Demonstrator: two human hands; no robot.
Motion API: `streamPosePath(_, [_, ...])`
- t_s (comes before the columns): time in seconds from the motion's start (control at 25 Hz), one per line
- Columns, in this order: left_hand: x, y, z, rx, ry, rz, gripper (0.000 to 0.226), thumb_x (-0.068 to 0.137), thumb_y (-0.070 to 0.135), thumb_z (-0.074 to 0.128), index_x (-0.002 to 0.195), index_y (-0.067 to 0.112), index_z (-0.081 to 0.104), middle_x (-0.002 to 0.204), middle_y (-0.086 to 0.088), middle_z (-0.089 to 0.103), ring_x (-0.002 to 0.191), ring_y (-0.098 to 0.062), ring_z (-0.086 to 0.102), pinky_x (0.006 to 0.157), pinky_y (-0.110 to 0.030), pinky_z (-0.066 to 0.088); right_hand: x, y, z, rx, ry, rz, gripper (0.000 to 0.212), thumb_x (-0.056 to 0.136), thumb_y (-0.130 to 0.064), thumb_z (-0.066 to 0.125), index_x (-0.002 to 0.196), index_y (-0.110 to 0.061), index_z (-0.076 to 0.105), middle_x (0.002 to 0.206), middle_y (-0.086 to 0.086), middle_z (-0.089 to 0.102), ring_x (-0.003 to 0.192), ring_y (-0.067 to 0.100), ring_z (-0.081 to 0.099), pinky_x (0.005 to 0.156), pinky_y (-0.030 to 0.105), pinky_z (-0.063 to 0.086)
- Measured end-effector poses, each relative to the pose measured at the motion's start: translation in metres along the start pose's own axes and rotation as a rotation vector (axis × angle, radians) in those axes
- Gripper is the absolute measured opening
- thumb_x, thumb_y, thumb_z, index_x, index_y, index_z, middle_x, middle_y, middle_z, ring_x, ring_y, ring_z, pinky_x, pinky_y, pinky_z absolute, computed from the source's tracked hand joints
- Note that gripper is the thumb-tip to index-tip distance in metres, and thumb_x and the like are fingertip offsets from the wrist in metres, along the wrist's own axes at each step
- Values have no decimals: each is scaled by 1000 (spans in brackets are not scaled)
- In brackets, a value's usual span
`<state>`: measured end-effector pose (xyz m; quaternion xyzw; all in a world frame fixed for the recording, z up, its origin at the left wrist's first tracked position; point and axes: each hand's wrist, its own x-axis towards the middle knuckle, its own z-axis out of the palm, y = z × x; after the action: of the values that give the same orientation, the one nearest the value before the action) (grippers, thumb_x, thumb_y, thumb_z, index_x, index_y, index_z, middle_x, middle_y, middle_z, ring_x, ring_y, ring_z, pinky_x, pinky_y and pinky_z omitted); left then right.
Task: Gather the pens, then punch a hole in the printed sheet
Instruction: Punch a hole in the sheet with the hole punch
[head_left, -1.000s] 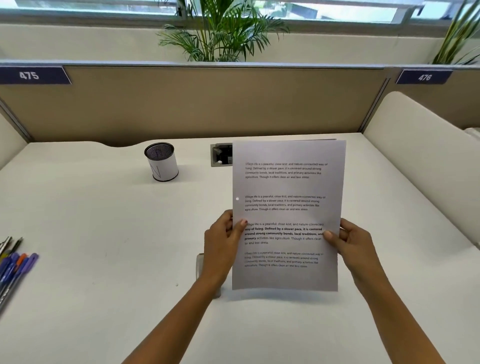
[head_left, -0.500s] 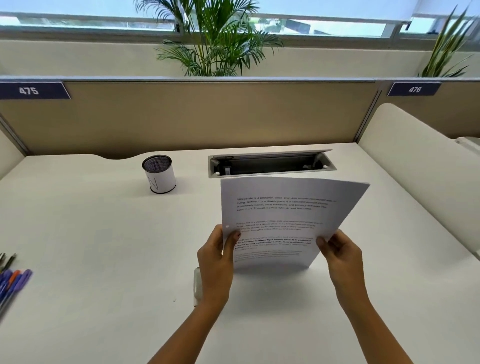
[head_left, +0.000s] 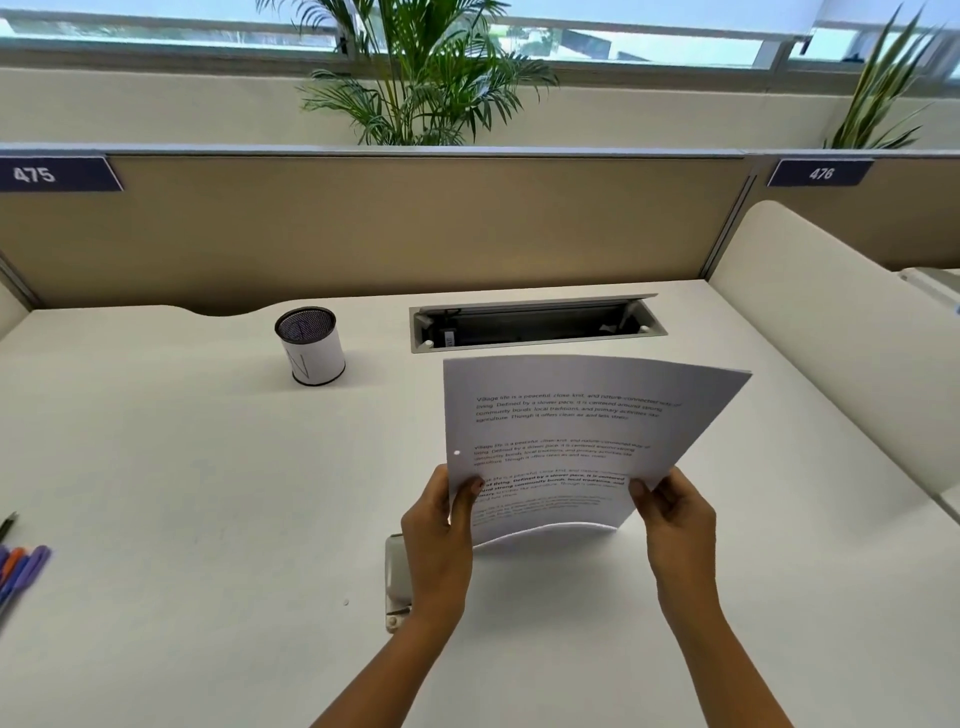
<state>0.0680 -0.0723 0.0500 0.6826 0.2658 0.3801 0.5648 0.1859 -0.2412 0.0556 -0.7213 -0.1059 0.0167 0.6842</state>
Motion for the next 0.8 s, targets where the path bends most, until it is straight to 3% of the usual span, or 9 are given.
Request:
streamPosePath(0.12, [2, -1, -2, 8, 3, 34, 13, 91, 17, 56, 96, 28, 61, 95, 17, 69, 83, -6, 62, 65, -10, 51, -1, 0, 1, -9, 25, -19, 24, 91, -3, 59, 88, -25, 66, 85, -15, 73, 78, 1, 64, 70, 6, 48])
streamPosePath(0.24, [0, -7, -4, 20, -36, 9, 13, 90, 19, 56, 100, 25, 61, 99, 13, 69, 88, -2, 62, 69, -6, 50, -5, 4, 1, -33, 9, 10, 33, 91, -3, 59, 85, -35, 66, 85, -20, 72, 80, -2, 64, 74, 12, 48])
streamPosePath(0.36, [-2, -12, -3, 42, -33, 0, 10, 90, 16, 57, 93, 24, 62, 94, 10, 69, 83, 1, 62, 66, -6, 48, -10, 12, 3, -63, 15, 46, 32, 91, -4, 59, 83, -34, 66, 83, -18, 72, 80, 3, 64, 76, 20, 47])
streamPosePath(0.44, [-1, -11, -1, 47, -11, 13, 16, 91, 16, 57, 86, 30, 59, 90, 12, 68, 81, 0, 63, 62, -7, 49, -11, 16, 2, -83, 49, 70, 22, 90, -7, 62, 90, -29, 64, 88, -9, 72, 90, 16, 65, 80, 25, 48])
streamPosePath(0.52, [2, -6, 2, 16, 19, 6, 17, 91, 16, 57, 84, 32, 59, 86, 15, 68, 77, -3, 63, 61, -11, 52, -12, 21, -1, -72, 103, 114, 24, 87, -13, 68, 107, -24, 60, 109, -2, 67, 105, 20, 61, 91, 28, 46])
streamPosePath(0.64, [10, 3, 8, -42, 83, -16, 15, 90, 21, 59, 84, 34, 61, 82, 22, 69, 73, -5, 63, 62, -17, 55, -19, 28, -4, 29, 147, 257, 46, 84, -20, 71, 124, -22, 49, 127, -2, 56, 118, 19, 53, 94, 28, 40])
streamPosePath(0.8, [13, 18, 20, -176, 149, -107, 7, 84, 32, 62, 85, 38, 64, 84, 26, 71, 78, 1, 67, 63, -11, 52, -22, 24, 5, 416, -28, 449, 48, 84, -21, 66, 127, -10, 49, 127, 17, 61, 106, 22, 64, 88, 28, 52])
